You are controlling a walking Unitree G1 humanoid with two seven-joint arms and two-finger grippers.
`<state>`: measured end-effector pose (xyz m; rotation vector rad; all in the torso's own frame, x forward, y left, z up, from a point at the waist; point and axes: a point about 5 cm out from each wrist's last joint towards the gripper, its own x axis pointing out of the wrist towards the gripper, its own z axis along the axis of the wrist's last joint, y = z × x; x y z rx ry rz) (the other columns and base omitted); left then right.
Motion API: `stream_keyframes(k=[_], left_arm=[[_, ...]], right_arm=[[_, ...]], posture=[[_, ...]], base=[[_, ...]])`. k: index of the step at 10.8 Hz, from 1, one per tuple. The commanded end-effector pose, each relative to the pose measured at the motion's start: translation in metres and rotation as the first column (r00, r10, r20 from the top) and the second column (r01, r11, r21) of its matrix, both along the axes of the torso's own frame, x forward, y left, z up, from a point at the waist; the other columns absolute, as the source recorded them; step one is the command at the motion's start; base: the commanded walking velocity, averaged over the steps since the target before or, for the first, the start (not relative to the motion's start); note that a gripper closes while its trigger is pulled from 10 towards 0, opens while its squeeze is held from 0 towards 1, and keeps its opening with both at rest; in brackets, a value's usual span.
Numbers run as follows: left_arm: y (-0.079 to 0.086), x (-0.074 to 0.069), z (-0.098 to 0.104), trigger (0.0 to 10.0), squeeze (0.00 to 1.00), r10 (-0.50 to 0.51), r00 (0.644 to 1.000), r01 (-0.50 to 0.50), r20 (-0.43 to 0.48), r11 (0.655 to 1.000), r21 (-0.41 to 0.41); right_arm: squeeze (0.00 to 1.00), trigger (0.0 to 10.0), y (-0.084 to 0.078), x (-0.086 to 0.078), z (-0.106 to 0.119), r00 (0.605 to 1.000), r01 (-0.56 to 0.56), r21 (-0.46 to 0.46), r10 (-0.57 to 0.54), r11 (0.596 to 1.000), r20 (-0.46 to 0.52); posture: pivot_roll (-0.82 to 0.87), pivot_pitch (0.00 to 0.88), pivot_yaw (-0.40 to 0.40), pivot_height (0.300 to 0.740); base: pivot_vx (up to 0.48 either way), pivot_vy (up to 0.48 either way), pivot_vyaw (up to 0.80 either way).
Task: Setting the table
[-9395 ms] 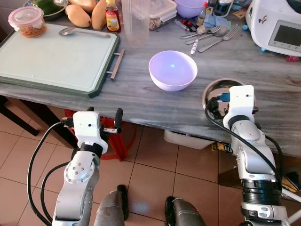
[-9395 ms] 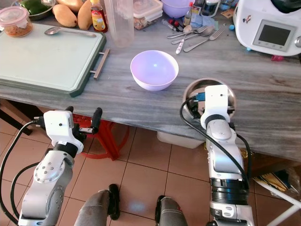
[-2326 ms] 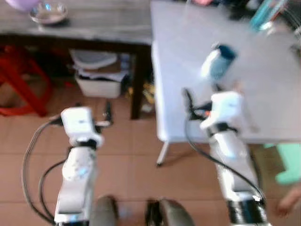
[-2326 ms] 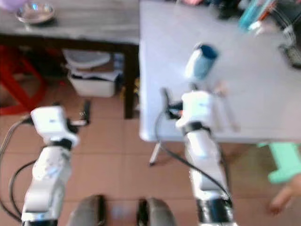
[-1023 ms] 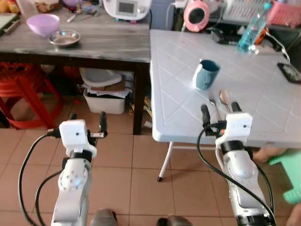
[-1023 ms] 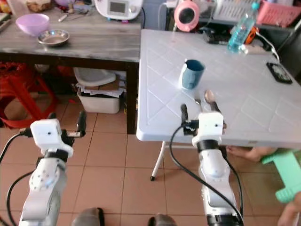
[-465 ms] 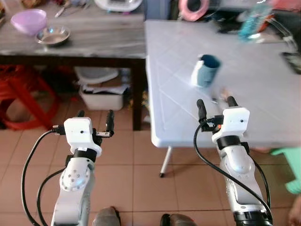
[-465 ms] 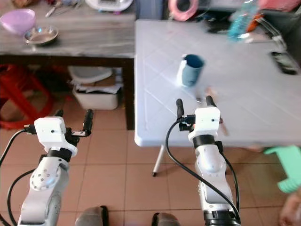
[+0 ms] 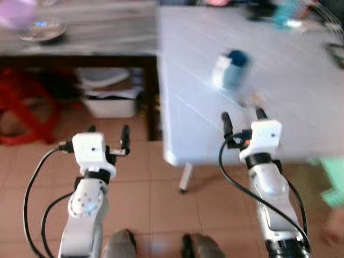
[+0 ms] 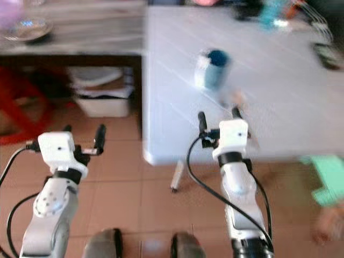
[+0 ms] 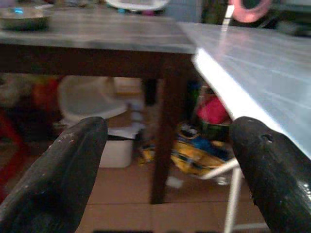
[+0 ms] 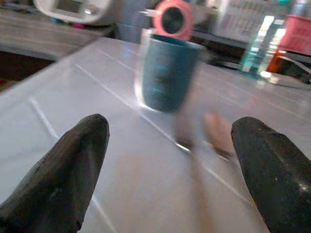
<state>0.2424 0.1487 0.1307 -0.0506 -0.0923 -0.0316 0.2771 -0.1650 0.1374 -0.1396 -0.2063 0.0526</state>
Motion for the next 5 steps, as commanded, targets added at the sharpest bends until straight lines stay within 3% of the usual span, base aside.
stream_keyframes(k=[1,4,5], left_arm=[[-0.0006,0.0004,0.0030,10.0,0.00,-0.014,1.000,0.014,-0.001,1.000,0.005],[0.0002,-0.0006,0.0041,10.0,0.00,-0.010,1.000,0.010,-0.003,1.000,0.006],[-0.0007,-0.0016,0.0033,10.0,0.00,-0.007,1.000,0.007,-0.013,1.000,0.014]], right_arm=[[0.00,10.0,-0.0038,-0.0003,0.0019,1.000,0.010,0.000,-0.010,1.000,-0.001],[0.00,10.0,-0.0036,0.0009,0.0045,1.000,0.010,0.003,-0.010,1.000,0.004],[0.00,10.0,-0.0036,0.0010,0.0048,1.000,0.010,0.004,-0.010,1.000,0.003]], posture=[[0.03,0.238,-0.030,0.740],[0.03,0.248,-0.029,0.740],[0.03,0.248,-0.030,0.740]], base=[[0.000,-0.480,0.00],[0.000,-0.480,0.00],[0.000,-0.262,0.00]])
